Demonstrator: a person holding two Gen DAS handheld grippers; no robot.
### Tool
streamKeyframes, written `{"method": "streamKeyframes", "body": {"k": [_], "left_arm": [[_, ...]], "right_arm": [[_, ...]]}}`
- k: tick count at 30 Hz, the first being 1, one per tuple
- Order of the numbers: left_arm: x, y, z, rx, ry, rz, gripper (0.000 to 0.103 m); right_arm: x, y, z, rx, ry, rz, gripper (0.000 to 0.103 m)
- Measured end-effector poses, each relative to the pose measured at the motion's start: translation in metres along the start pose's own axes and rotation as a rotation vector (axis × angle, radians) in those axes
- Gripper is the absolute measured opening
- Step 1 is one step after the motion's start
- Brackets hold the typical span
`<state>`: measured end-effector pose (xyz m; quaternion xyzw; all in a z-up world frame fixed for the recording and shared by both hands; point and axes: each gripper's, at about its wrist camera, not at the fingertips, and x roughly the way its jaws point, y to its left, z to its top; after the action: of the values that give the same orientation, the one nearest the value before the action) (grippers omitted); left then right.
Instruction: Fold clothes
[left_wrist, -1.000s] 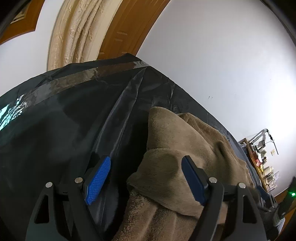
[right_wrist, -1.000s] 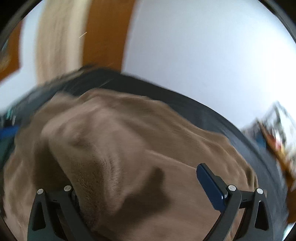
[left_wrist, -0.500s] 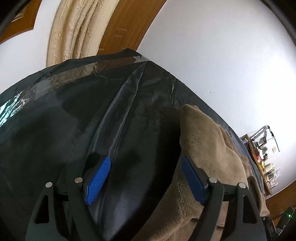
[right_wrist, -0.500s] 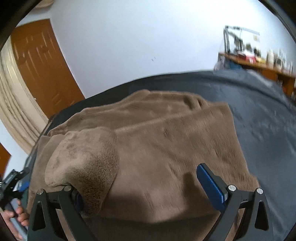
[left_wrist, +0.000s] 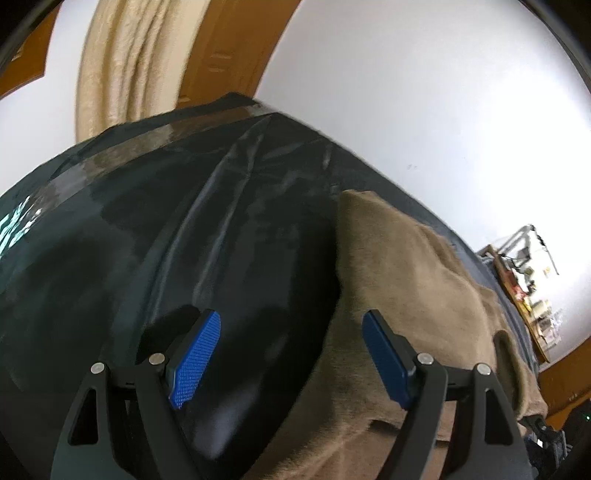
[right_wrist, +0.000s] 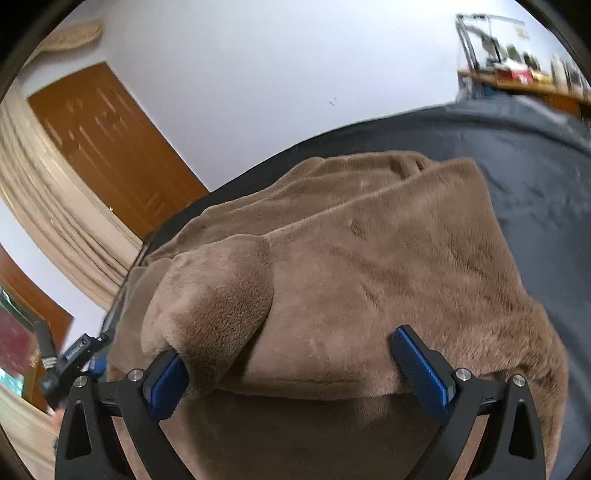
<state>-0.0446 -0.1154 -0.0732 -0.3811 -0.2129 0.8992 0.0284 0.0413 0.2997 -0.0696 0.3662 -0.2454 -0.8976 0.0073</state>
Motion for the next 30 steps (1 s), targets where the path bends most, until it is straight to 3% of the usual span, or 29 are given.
{"method": "streamKeyframes", "body": {"k": [6,9,12,18,23,26,30], "left_arm": [[-0.019,-0.035,-0.009,0.194,-0.1,-0.034,0.083],[-0.013,-0.044,-0.013,0.248,-0.06,-0.077,0.083],[-0.007,-0.044,-0.012,0.26,-0.032,-0.075,0.083],[0.001,-0.047,-0.015,0.269,0.006,-0.034,0.084],[0.015,-0.045,-0.015,0.254,0.046,0.019,0.084],[0.017,-0.039,-0.015,0.235,0.052,0.05,0.084],[0.017,-0.036,-0.017,0.221,0.053,0.066,0.084]], "right_arm": [[-0.019,0.039,-0.01,-0.236,-0.112,-0.094,0.102],[-0.029,0.07,-0.015,-0.379,-0.187,-0.12,0.102],[-0.026,0.096,-0.016,-0.463,-0.21,-0.113,0.102],[0.029,0.135,-0.014,-0.586,-0.099,-0.169,0.102],[0.073,0.14,-0.017,-0.681,0.007,-0.298,0.102],[0.069,0.121,-0.008,-0.639,-0.02,-0.372,0.102],[0.035,0.064,0.016,-0.397,-0.093,-0.411,0.102]]}}
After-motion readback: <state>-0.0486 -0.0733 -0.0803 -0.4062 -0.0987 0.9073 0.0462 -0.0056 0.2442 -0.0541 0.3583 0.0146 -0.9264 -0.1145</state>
